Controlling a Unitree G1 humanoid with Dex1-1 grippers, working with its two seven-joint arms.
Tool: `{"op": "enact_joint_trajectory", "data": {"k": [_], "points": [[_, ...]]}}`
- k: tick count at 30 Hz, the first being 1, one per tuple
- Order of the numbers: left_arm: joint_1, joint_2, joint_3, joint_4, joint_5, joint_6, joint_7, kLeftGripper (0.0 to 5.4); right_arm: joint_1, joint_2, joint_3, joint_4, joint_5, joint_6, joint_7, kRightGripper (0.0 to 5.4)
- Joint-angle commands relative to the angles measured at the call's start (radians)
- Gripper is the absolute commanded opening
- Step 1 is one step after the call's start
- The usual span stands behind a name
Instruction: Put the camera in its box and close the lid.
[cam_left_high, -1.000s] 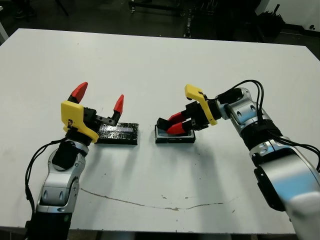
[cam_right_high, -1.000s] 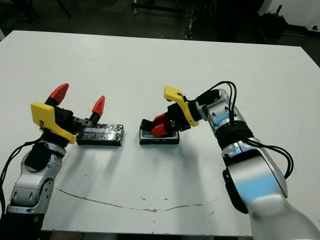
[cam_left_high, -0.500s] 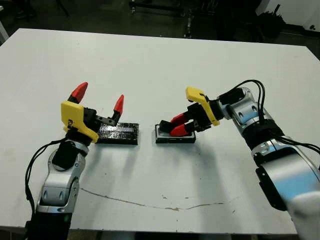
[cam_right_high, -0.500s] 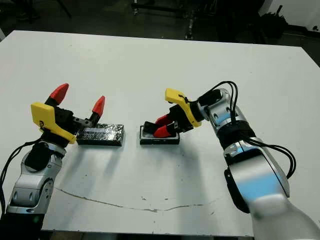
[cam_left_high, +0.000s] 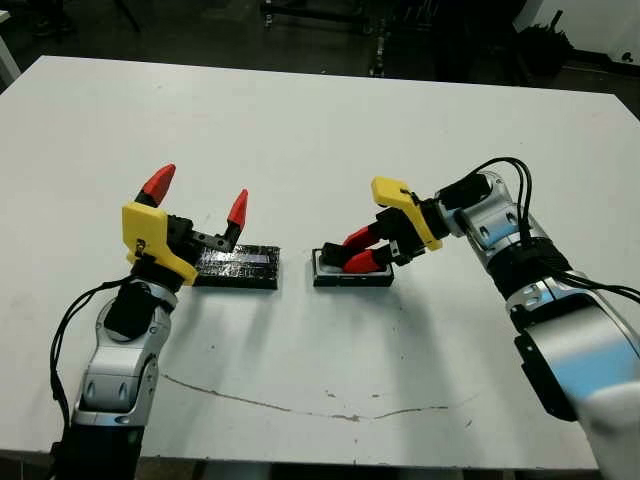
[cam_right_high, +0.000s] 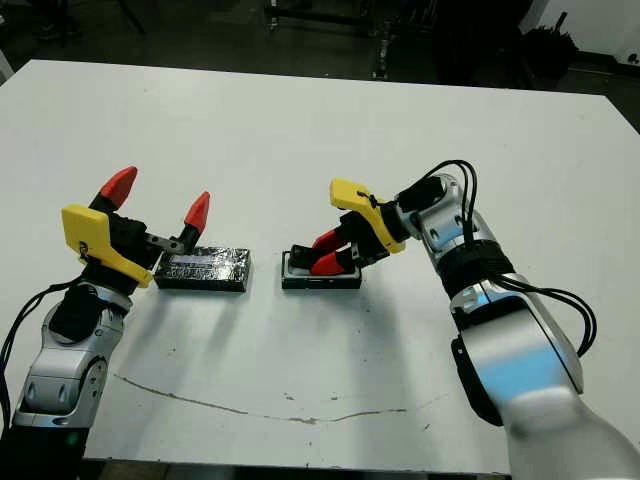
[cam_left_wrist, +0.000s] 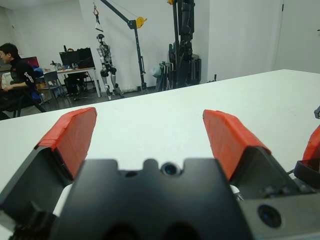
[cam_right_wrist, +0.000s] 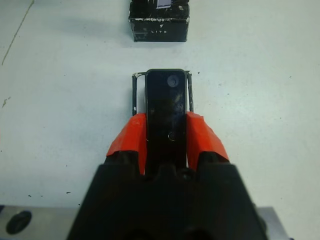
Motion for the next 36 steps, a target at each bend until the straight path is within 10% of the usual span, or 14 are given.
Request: {"op": "enact_joint_trajectory", "data": {"k": [1,27,36], "points": [[0.012,0.005,0.0,-0.006,-0.002,0.011,-0.003,5.4,-0.004,-0.051,0.018,0.007,-0.047,0.022,-0.021,1.66],[0.004,0.004,-0.006,-0.021,0.008,0.036,0.004,5.4,-0.043,-0.101,-0.08,-0.006,0.021,0.032,0.014,4.88],[-0.001,0.013,0.002,-0.011,-0.005,0.027,-0.015,5.4,0.063,-0.168,-0.271,-0.282,0.188,0.143,-0.084,5.38]]}}
